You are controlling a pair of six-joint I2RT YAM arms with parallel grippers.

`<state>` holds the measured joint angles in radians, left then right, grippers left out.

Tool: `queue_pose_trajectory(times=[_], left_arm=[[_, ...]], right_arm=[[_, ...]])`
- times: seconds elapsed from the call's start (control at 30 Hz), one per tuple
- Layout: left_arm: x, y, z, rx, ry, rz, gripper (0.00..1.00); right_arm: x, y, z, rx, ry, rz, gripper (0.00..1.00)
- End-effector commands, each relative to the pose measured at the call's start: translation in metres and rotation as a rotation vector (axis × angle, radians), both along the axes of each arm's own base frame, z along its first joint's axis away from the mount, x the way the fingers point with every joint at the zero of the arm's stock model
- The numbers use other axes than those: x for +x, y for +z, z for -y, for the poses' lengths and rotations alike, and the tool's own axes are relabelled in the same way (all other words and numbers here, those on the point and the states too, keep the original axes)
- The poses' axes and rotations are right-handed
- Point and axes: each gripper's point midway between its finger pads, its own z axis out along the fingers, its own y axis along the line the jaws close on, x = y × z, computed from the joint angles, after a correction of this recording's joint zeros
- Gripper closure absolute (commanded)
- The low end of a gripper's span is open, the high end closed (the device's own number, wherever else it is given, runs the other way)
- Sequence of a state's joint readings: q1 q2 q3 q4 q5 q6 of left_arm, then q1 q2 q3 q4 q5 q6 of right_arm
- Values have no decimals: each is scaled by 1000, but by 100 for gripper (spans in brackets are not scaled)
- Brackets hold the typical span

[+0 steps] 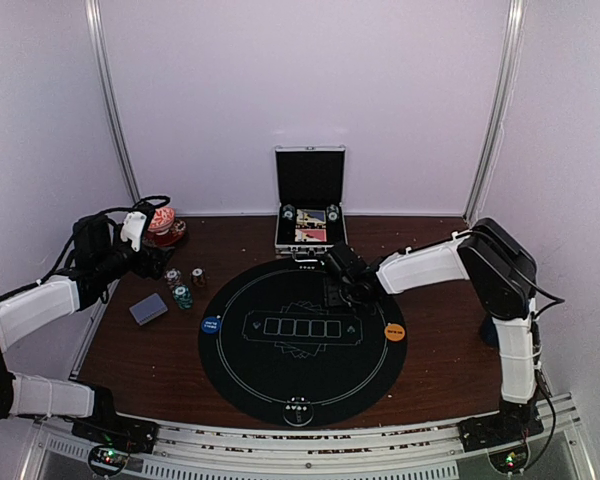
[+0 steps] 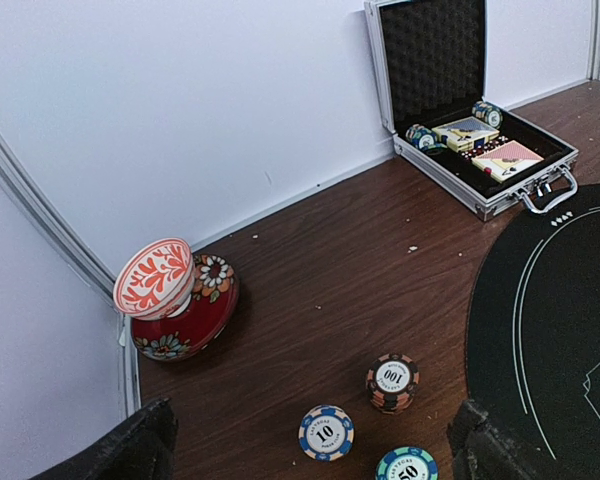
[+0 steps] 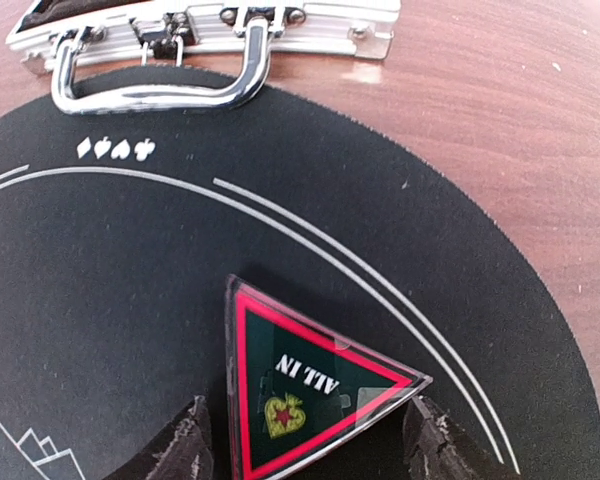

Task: Distribute texas hold em gaming equipment
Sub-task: Move the all-in button to the poker table mat.

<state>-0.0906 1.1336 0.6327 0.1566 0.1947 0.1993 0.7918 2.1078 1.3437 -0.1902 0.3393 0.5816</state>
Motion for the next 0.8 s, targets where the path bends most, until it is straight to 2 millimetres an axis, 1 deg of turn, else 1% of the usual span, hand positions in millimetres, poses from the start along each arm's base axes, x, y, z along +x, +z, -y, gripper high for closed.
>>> queue_pose_trajectory(times=[0.0, 0.13, 0.33, 0.57, 0.67, 0.77], left_arm=[[5, 11, 0, -11, -2, 37, 2], [5, 10, 0, -11, -3, 36, 2], [5, 11, 0, -11, -4, 37, 2], [5, 10, 0, -11, -3, 36, 2], [5, 10, 0, -11, -4, 34, 2], [5, 9, 0, -9, -5, 34, 2]], right_arm=[[11, -8, 9, -26, -23, -9, 36], [18, -9, 15, -31, -41, -8, 39], [30, -3, 23, -60, -68, 15, 43], [45, -4, 27, -72, -80, 19, 44], [47, 2, 23, -61, -63, 21, 43], [46, 17, 17, -32, -34, 26, 38]])
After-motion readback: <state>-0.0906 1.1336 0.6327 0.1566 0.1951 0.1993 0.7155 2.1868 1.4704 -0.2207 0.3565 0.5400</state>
